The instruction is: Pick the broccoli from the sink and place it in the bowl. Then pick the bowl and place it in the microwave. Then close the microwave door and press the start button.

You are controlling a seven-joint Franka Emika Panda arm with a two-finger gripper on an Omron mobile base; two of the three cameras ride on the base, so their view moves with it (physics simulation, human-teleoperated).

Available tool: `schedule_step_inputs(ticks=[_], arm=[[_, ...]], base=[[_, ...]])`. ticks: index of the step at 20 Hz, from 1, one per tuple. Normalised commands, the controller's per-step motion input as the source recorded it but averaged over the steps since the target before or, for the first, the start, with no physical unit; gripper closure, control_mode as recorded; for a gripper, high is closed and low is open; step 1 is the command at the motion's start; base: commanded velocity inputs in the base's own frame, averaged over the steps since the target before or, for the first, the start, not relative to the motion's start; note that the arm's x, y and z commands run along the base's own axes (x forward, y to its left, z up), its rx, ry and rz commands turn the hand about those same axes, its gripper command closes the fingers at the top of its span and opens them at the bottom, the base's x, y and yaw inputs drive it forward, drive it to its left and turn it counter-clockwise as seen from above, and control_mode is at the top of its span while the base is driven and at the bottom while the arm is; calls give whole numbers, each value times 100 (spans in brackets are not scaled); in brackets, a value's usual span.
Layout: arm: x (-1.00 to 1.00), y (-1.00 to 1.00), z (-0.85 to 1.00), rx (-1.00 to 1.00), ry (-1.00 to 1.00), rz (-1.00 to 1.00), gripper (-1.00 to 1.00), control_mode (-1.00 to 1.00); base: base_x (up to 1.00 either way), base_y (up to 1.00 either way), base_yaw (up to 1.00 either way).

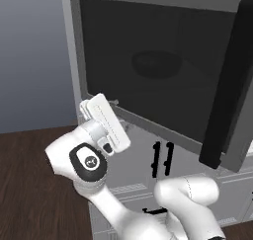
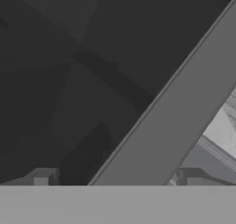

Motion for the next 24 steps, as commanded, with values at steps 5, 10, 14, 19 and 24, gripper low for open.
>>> schedule_step_inputs(ticks=[5,10,14,19,24], arm=[[36,-98,18,26,0,25,-100,-100],[66,-62,28,18,1,28,-100,-100],[68,-47,25,12,4,28,-100,-100],[65,-23,27,11,8,21,-100,-100],[17,-20,8,6,6,16,-100,-100]], base=[[0,0,0],[0,0,0],[0,0,0],[0,0,0],[0,0,0]])
